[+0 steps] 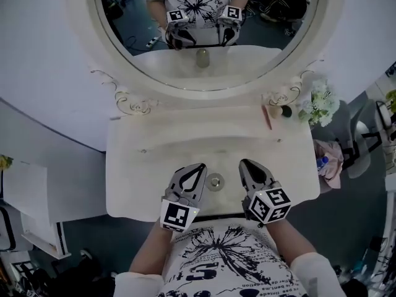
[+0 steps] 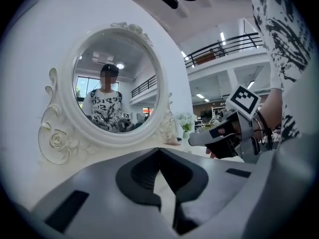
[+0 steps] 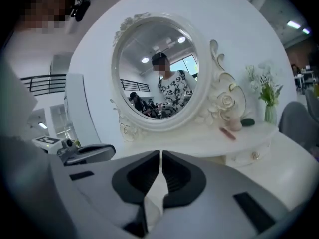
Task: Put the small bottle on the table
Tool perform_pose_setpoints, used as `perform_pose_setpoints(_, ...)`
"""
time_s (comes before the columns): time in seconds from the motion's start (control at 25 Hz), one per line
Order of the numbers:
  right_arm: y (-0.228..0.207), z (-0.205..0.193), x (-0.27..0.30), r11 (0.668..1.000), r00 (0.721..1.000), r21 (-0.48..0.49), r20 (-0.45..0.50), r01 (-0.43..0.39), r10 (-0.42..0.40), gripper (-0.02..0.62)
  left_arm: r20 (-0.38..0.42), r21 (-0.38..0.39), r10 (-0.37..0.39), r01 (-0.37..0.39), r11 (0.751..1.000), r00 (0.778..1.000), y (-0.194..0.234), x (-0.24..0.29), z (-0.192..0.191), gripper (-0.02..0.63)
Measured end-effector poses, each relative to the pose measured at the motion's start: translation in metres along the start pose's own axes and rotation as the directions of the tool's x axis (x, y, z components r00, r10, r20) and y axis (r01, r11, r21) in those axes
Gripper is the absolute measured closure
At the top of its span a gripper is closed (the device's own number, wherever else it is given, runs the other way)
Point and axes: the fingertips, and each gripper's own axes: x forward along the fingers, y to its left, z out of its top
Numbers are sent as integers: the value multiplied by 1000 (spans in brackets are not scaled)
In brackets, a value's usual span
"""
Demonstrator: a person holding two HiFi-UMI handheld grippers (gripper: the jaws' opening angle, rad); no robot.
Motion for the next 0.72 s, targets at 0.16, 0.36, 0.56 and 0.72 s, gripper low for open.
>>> perform_pose_setpoints(0.16,5,15,-5,993,997,-113,71,34,-26,572,26,-44,40,-39,998,999,12,-12,17,586)
perform_pose_setpoints(0.36,24,34,-10,951,990,-308,138,6,39,574,48,-100,80,-75,992,996,24,-27,33,586)
perform_pose_setpoints(0.56,36,47,-11,928,984,-372,163,0,66,578,11,-104,122,-120,987,992,35,-38,26,586)
perform_pose_setpoints(0.72,39,48,-9,929,984,-371,166,-4,71,578,44,-89,151,-146,985,988,42,-39,36,586)
